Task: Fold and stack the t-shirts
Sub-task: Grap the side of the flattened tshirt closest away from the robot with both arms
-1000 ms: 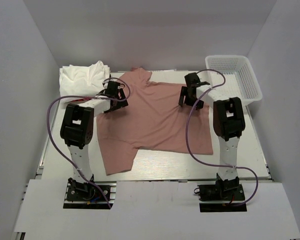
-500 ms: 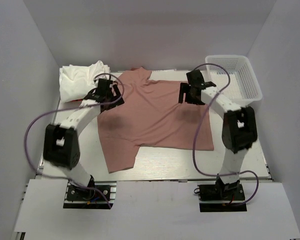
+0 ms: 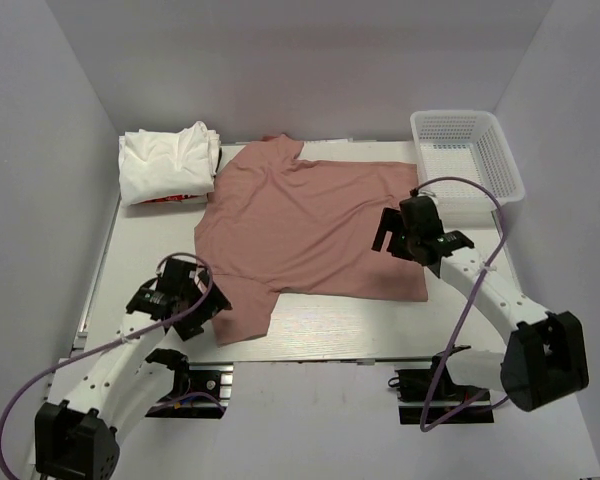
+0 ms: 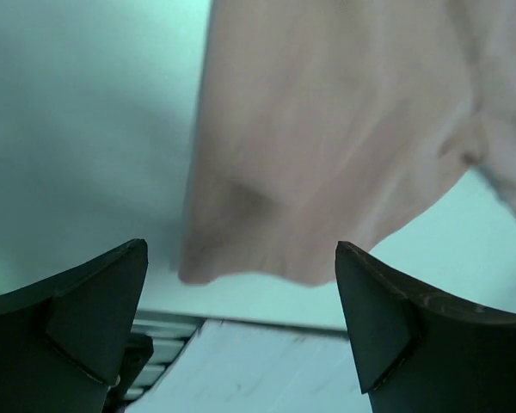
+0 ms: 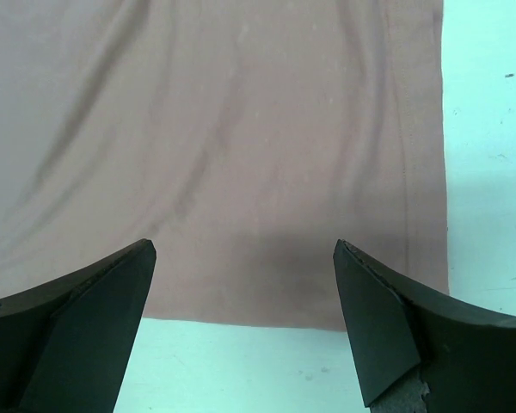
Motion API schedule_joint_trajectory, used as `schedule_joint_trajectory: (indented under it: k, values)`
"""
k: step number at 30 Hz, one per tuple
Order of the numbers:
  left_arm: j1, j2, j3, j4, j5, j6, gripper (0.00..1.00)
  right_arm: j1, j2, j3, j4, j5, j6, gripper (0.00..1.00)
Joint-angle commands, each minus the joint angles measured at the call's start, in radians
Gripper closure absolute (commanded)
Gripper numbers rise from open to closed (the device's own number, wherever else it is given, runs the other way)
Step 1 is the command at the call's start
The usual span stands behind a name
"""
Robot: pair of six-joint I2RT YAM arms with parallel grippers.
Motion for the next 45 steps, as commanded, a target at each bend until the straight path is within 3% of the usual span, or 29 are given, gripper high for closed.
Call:
schedule_joint_trajectory:
  k: [1, 4, 7, 8, 11, 12, 14, 21, 27, 38, 40, 41, 42, 44, 45]
  values:
    - [-0.011, -0.066, -0.053, -0.025, 0.172, -0.062, 0.00, -0.005, -0.081, -0.030, 0.022, 0.025, 0.057, 0.10]
    - [-0.011, -0.066, -0.119, 0.010, 0.186, -0.080, 0.00, -0.008, -0.122, -0.065, 0.010, 0.044, 0.084, 0.10]
    - [-0.011, -0.020, -0.153, 0.042, 0.195, -0.080, 0.13, -0.008, -0.148, -0.079, -0.021, 0.088, 0.110, 0.10]
    - [-0.011, 0.015, -0.153, 0.053, 0.186, -0.080, 0.27, -0.008, -0.153, -0.079, -0.040, 0.099, 0.115, 0.10]
    - [-0.011, 0.053, -0.153, 0.079, 0.176, -0.080, 0.57, -0.012, -0.167, -0.085, -0.071, 0.123, 0.121, 0.10]
    - [-0.011, 0.063, -0.153, 0.088, 0.159, -0.080, 0.77, -0.009, -0.176, -0.094, -0.076, 0.123, 0.124, 0.10]
    - [-0.011, 0.063, -0.153, 0.088, 0.145, -0.091, 0.99, -0.012, -0.174, -0.114, -0.111, 0.123, 0.152, 0.10]
    - [-0.011, -0.006, -0.123, 0.079, 0.156, -0.082, 1.00, -0.014, -0.183, -0.221, -0.307, 0.133, 0.270, 0.10]
    - [-0.011, -0.015, -0.089, 0.070, 0.159, -0.060, 1.00, -0.029, -0.173, -0.338, -0.211, 0.103, 0.293, 0.10]
    - [-0.011, -0.006, -0.026, 0.080, 0.125, -0.026, 1.00, -0.060, -0.025, -0.295, -0.027, 0.142, 0.320, 0.10]
    - [-0.011, -0.006, -0.003, 0.080, 0.114, -0.026, 1.00, -0.063, -0.001, -0.291, -0.002, 0.140, 0.317, 0.20]
    - [-0.011, -0.006, -0.003, 0.080, 0.114, -0.026, 1.00, -0.069, 0.008, -0.289, 0.002, 0.139, 0.311, 0.31]
    - [-0.011, 0.003, 0.009, 0.080, 0.114, -0.026, 1.00, -0.069, 0.010, -0.291, 0.001, 0.139, 0.311, 0.56]
    - [-0.011, 0.003, 0.022, 0.091, 0.114, -0.026, 1.00, -0.071, -0.001, -0.291, -0.005, 0.140, 0.308, 0.74]
    - [-0.011, 0.003, 0.035, 0.091, 0.114, -0.026, 1.00, -0.069, -0.004, -0.291, -0.013, 0.143, 0.304, 0.89]
